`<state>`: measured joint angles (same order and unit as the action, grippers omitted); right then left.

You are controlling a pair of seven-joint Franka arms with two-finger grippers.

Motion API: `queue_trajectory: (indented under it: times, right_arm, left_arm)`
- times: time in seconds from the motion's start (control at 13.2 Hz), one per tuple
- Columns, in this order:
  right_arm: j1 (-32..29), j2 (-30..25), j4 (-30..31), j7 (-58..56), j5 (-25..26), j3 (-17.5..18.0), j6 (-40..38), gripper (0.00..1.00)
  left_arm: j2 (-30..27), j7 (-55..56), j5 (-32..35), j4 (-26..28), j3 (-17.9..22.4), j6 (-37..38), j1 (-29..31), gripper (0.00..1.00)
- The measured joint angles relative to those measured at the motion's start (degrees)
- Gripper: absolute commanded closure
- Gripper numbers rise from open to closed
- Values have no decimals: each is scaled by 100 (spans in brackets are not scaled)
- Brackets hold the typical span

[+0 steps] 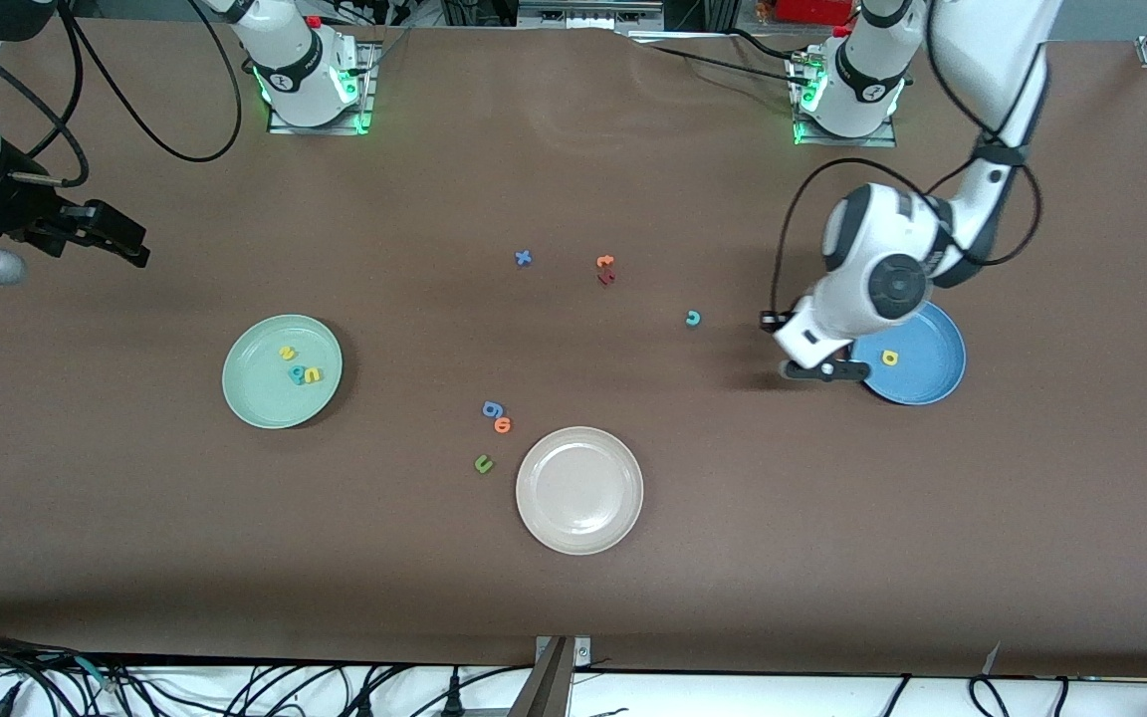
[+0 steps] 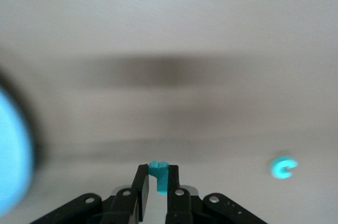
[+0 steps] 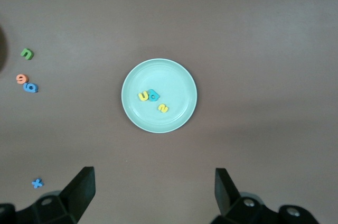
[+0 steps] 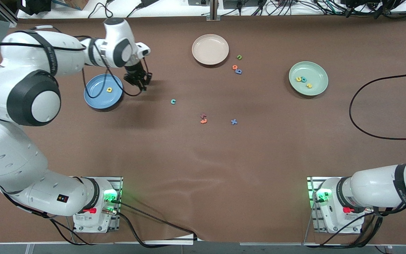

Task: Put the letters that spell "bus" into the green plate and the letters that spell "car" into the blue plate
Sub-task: 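Lower the teal 1 onto the blue plate and open the left gripper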

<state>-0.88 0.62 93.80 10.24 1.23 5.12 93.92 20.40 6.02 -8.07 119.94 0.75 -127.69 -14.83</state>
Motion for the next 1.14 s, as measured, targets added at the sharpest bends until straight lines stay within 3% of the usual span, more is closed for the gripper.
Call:
queue_trajectory:
  times: [0.45, 0.83, 0.91, 0.98, 1.14]
  right_arm:
    - [-113, -10, 0, 46, -15, 110, -1, 0]
    - [-135, -10, 0, 42, -50, 102, -2, 0]
    - [-135, -9, 0, 40, -50, 102, -2, 0]
    - [-135, -9, 0, 36, -50, 102, -2, 0]
    - [-135, -9, 0, 35, -50, 102, -2, 0]
  left_arm:
    - [21, -2336, 246, 99, 1073, 10, 284, 100]
    - [347, -2712, 247, 363, 1118, -609, 466, 100]
    - [408, -2778, 247, 400, 1120, -709, 469, 87]
    - [388, -2822, 247, 398, 1128, -714, 478, 46]
    - [393, -2884, 247, 399, 1130, -727, 508, 8]
